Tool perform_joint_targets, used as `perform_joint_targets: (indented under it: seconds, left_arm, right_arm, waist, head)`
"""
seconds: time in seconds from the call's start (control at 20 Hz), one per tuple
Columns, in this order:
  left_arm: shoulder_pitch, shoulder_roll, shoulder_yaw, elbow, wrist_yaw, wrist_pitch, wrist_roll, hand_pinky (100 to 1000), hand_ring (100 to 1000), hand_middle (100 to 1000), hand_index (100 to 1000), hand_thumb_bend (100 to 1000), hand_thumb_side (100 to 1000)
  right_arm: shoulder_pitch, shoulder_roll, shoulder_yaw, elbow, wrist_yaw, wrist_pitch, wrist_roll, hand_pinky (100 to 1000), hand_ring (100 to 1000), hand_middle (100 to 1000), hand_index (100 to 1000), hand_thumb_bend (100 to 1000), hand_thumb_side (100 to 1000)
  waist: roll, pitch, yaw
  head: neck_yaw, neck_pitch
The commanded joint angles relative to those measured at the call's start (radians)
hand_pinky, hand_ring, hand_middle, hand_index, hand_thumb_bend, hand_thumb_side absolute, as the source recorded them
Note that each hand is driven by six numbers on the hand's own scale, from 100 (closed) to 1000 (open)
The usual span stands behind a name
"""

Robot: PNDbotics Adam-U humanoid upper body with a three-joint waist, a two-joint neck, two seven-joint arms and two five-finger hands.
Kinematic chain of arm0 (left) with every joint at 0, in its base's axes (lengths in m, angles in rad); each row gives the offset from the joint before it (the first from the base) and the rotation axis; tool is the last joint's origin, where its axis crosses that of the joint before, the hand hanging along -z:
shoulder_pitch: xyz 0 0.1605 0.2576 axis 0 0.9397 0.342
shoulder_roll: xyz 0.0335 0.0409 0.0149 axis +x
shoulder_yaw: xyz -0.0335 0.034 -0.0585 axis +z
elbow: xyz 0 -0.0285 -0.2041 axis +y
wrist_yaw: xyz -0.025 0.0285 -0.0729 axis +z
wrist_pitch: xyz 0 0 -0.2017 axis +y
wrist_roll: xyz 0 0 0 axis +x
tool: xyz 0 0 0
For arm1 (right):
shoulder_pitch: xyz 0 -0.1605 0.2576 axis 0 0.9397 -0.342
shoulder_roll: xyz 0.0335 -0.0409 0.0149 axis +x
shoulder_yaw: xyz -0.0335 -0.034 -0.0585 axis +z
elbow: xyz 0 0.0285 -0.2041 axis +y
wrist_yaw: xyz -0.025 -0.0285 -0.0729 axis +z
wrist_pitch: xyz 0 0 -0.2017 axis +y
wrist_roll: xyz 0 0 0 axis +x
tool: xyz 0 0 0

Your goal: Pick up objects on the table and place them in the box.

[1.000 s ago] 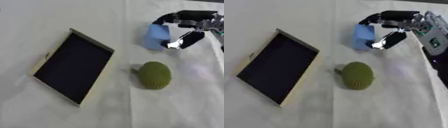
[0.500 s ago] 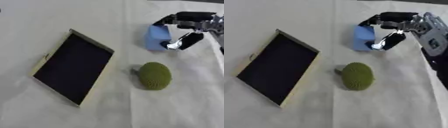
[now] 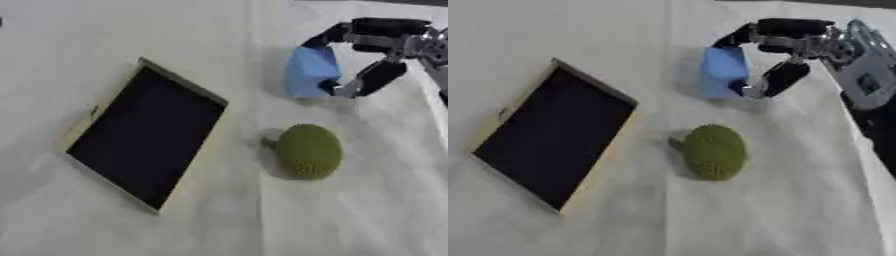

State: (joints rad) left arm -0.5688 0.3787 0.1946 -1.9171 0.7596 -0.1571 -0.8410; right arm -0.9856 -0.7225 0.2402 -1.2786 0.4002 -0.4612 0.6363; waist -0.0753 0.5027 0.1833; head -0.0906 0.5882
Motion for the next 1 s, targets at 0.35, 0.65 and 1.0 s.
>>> perform_joint_targets:
  seconds: [0.35,0.65,1.0]
  left_arm:
    - [-0.002,0.017,0.008,-0.016,0.005,0.003,0.012,907,903,960,872,100,672]
    - [-0.002,0.011,0.004,-0.024,0.01,0.011,0.024,906,901,957,872,100,672]
    - [-0.003,-0.001,0.003,-0.039,0.017,0.02,0.058,904,897,953,872,100,672]
  right_arm:
    - [-0.042,-0.041,-0.008,-0.191,-0.142,0.037,0.015,898,777,413,689,100,129]
    - [-0.102,0.002,0.034,-0.246,-0.194,0.037,0.088,893,764,416,688,100,103]
    - [-0.17,0.114,0.075,-0.248,-0.227,0.042,0.172,891,756,419,692,100,100]
  waist:
    - [0.003,-0.042,-0.004]
    - [0.0,-0.054,-0.002]
    - [-0.003,-0.07,0.006]
  head:
    - [-0.008,0.008]
    - [-0.019,0.018]
    - [-0.034,0.028]
